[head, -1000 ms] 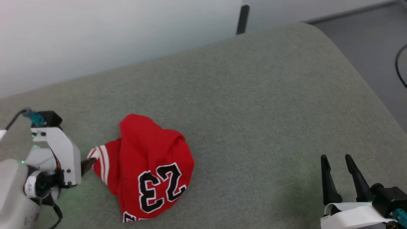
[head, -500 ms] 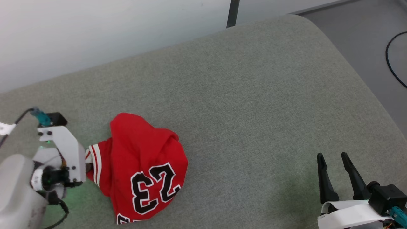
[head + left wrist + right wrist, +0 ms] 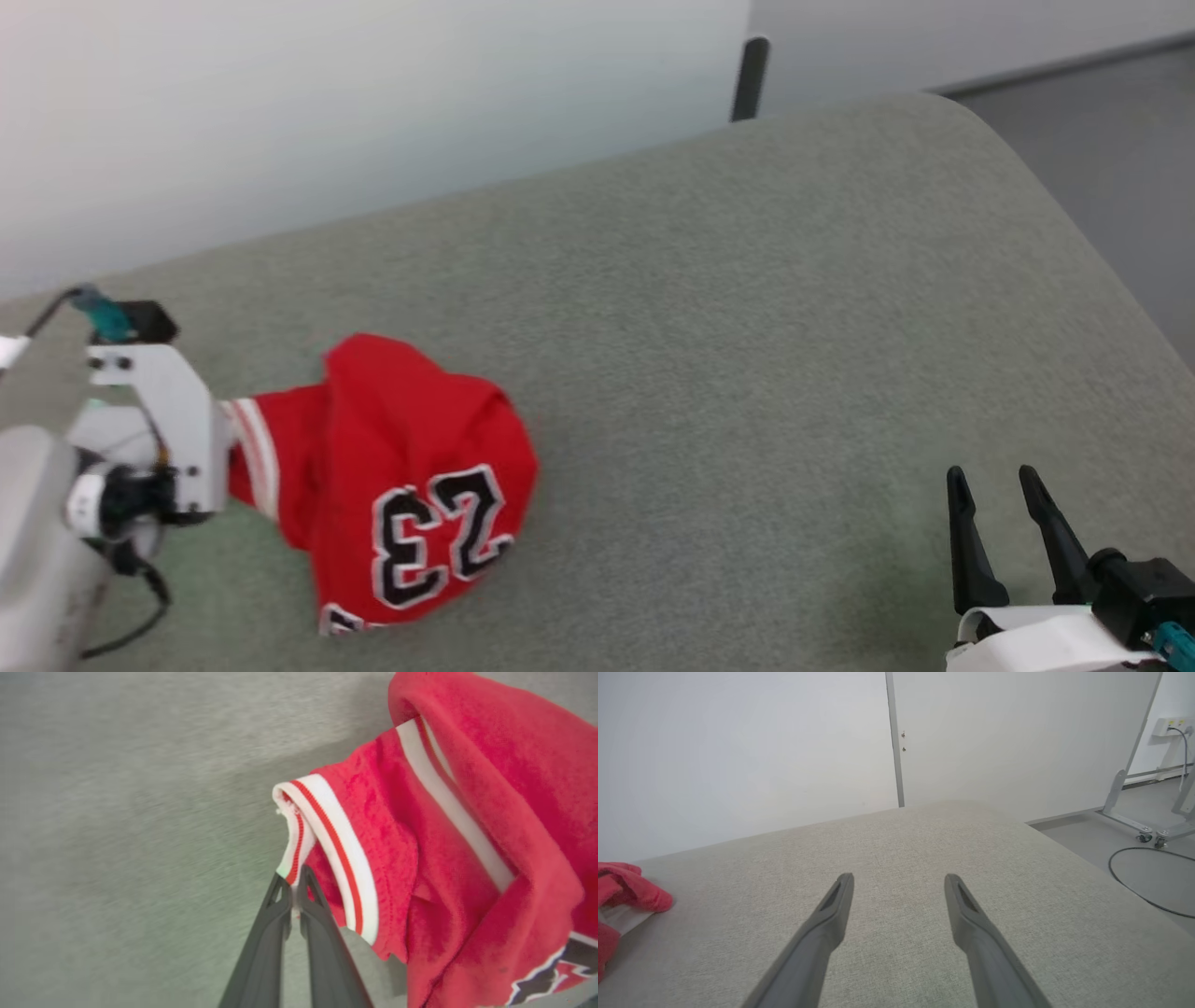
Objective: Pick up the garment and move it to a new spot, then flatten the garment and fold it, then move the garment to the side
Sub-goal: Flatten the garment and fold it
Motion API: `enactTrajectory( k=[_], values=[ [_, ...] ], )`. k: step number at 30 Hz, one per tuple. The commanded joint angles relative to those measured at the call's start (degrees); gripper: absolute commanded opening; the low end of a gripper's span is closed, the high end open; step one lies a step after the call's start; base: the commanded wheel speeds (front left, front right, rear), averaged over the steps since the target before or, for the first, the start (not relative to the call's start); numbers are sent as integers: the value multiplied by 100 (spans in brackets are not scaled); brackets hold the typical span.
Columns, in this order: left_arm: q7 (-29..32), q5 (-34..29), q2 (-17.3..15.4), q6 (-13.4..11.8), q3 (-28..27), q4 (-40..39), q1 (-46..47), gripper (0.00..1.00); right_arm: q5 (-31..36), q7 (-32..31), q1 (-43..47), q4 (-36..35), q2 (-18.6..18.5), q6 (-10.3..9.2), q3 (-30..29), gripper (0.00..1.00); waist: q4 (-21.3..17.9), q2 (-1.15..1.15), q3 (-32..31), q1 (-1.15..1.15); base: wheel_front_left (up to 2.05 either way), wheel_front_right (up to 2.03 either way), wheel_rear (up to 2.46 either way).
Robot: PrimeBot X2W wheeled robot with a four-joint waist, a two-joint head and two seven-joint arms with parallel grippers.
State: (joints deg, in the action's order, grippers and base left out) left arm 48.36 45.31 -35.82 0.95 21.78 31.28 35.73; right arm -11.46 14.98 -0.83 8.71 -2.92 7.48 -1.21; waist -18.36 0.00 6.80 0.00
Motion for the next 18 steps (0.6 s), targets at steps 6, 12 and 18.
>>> enactTrajectory(
  k=[6,12,18],
  values=[
    [67,-185,-412,-109,-20,-235,25,0,68,31,129,40,5,3,9,100,556,0,-412,0,0,0,0],
    [25,139,-518,-152,-306,-635,-224,0,25,20,156,42,2,3,-5,100,754,0,-480,0,0,0,0],
    [178,549,-480,-162,-514,-1362,-285,0,26,21,171,62,3,3,4,100,829,0,-523,0,0,0,0]
  ],
)
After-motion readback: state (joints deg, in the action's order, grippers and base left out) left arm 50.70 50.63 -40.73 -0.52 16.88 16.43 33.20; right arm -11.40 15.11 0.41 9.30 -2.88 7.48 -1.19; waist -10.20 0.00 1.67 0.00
